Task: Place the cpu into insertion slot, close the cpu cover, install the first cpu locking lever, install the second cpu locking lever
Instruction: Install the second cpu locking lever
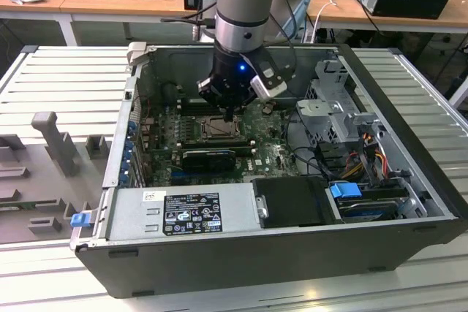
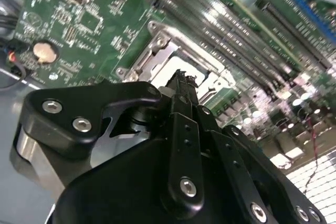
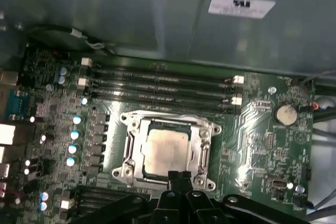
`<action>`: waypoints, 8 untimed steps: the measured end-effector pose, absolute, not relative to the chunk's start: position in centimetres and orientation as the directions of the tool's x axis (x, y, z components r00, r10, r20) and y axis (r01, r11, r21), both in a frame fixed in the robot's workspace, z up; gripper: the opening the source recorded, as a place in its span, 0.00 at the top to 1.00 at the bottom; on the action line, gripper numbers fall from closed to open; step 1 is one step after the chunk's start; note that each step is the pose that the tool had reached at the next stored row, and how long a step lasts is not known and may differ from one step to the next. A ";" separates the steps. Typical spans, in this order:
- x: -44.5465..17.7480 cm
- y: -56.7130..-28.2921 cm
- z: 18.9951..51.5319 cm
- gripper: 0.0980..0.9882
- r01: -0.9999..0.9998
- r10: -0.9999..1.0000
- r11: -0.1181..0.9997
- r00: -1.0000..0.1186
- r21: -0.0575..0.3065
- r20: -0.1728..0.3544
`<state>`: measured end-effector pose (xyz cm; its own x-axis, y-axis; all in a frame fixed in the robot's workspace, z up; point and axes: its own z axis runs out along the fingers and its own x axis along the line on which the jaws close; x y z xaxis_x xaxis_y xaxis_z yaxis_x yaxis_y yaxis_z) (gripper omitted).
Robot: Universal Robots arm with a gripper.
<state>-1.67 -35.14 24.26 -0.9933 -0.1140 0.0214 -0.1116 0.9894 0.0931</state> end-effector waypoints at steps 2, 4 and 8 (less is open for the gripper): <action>-1.7 -35.9 24.2 0.99 -0.111 -0.114 0.989 -0.993 0.102 0.022; -1.7 -36.8 24.0 0.99 -0.111 -0.114 0.988 -0.993 0.110 0.021; -2.2 -37.6 23.9 0.99 -0.111 -0.115 0.985 -0.993 0.134 0.018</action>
<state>-2.17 -37.64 23.95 -0.9932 -0.1148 0.0182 -0.1113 0.9847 0.1343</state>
